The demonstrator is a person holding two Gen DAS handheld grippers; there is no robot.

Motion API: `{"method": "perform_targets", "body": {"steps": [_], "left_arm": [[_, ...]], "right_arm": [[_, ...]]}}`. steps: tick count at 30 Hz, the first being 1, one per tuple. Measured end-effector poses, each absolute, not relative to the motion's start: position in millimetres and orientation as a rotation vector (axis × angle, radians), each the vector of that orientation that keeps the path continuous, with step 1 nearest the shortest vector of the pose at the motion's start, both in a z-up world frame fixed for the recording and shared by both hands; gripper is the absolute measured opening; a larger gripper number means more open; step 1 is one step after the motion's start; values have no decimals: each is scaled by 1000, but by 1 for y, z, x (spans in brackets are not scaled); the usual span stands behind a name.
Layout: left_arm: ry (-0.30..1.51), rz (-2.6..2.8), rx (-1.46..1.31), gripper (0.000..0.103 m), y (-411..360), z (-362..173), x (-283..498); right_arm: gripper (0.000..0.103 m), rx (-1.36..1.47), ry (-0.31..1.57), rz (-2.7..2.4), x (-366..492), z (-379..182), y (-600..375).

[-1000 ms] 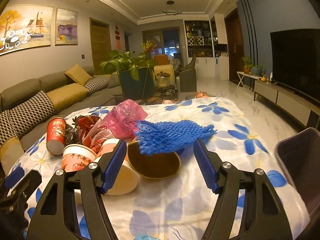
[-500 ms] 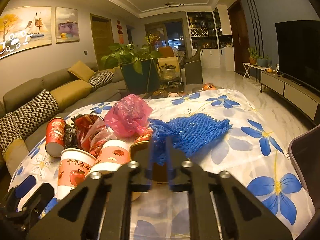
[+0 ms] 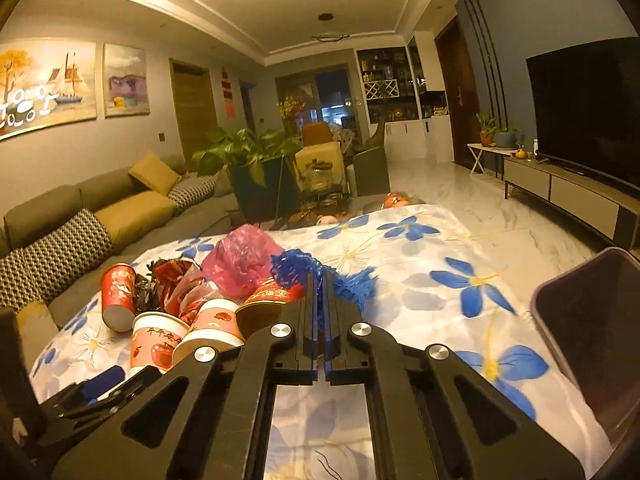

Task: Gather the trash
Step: 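Grasp the orange paper cup with the left tool while the right tool grasps the blue net, then lift the orange cup and blue net and carry them over the grey bin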

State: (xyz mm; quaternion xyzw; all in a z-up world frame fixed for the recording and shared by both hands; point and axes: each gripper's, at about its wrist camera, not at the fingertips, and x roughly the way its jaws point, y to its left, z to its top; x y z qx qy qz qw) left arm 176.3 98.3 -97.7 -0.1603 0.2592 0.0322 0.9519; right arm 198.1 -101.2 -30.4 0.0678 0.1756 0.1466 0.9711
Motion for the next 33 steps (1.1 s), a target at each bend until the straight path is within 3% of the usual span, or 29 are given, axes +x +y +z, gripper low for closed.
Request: {"method": "perform_targets", "body": {"steps": [3, 6, 33], "left_arm": [[536, 43, -328, 70, 97, -99, 178], [554, 24, -346, 56, 99, -101, 181], [434, 3, -287, 56, 77, -57, 132]], "right_arm": [[3, 152, 353, 297, 193, -29, -109], [3, 159, 354, 298, 187, -29, -113], [3, 158, 256, 273, 131, -1, -150]]}}
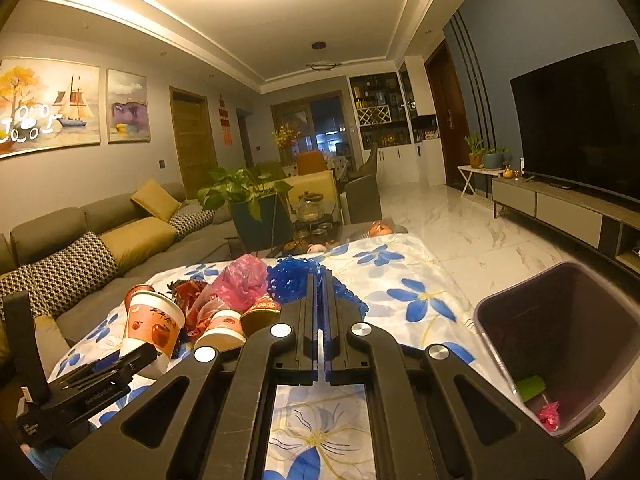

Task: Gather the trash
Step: 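Lift the orange cup and blue net and carry them over the grey bin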

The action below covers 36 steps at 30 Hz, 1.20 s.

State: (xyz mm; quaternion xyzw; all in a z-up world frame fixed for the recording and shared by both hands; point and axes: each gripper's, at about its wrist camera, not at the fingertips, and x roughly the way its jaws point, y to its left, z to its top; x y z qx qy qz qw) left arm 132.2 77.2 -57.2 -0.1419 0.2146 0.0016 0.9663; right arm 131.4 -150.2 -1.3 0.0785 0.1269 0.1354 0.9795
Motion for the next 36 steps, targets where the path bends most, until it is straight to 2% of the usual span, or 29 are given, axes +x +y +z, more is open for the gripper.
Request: {"method": "perform_targets", "body": {"steps": [36], "left_arm": [[338, -404, -83, 56, -124, -13, 159]], "right_arm": [[3, 207, 125, -75, 88, 13, -309]]}}
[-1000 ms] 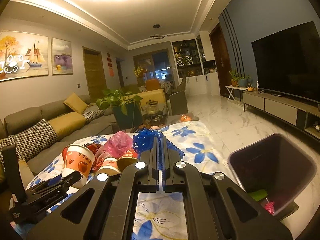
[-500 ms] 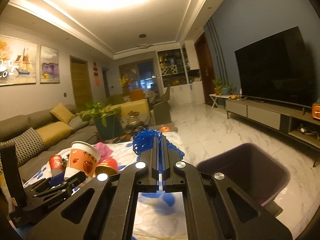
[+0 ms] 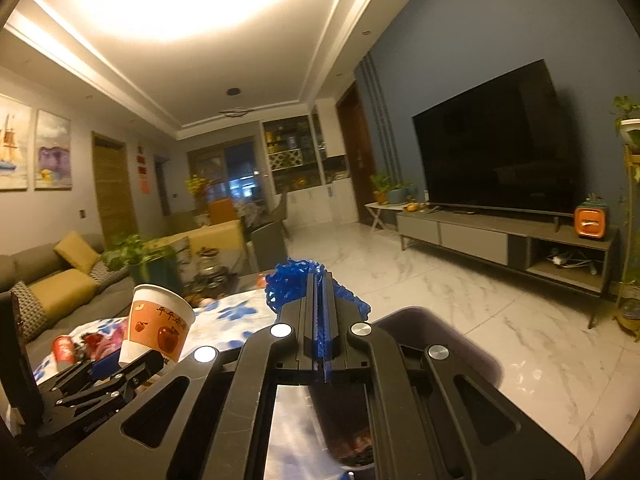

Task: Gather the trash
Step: 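Lift the orange cup and blue net and carry them over the grey bin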

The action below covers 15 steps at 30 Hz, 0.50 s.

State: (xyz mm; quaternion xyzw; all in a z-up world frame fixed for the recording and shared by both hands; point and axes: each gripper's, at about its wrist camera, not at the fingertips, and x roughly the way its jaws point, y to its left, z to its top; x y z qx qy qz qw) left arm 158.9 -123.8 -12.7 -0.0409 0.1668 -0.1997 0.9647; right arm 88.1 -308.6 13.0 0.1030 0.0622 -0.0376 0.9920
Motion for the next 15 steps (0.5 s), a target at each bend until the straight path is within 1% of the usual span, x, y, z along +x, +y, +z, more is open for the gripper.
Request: {"method": "perform_targets", "body": {"steps": [15], "left_arm": [[357, -553, -38, 56, -204, -28, 184]], "right_arm": [[3, 217, 165, -162, 102, 1, -341]]}}
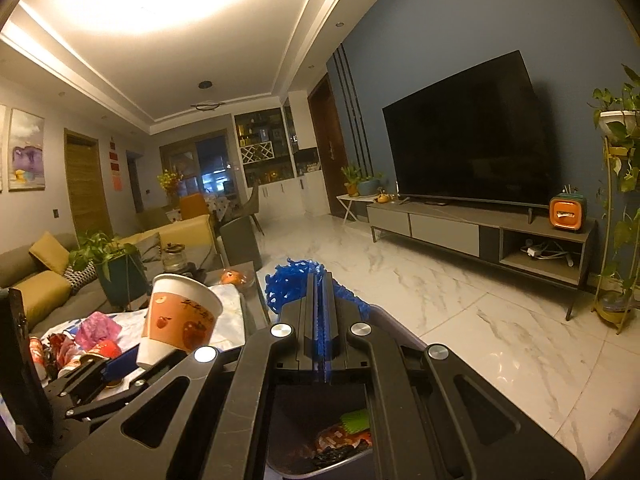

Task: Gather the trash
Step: 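Lift the orange cup and blue net and carry them over the grey bin, then open both tools over the bin, dropping the orange cup and blue net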

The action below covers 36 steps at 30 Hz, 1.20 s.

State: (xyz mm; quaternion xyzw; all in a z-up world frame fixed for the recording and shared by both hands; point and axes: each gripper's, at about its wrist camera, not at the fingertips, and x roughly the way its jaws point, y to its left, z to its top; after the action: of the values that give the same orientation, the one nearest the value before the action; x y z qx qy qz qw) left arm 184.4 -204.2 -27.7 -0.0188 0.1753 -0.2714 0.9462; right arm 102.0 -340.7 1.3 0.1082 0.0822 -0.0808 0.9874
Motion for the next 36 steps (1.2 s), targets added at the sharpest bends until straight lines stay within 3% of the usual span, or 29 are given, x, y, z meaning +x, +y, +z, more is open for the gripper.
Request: {"method": "perform_targets", "body": {"steps": [15, 20, 23, 28, 36], "left_arm": [[396, -606, -45, 56, -229, -40, 208], [408, -612, -50, 56, -233, -43, 214], [431, -609, -47, 59, -236, -48, 217], [452, -576, -52, 75, -228, -55, 218], [440, -437, -72, 90, -190, -55, 206]], "right_arm": [[5, 244, 209, -143, 116, -5, -354], [33, 238, 218, -158, 119, -5, -358], [38, 240, 219, -174, 116, -7, -361], [48, 250, 218, -185, 106, -8, -364], [63, 265, 235, -166, 96, -11, -359]]}}
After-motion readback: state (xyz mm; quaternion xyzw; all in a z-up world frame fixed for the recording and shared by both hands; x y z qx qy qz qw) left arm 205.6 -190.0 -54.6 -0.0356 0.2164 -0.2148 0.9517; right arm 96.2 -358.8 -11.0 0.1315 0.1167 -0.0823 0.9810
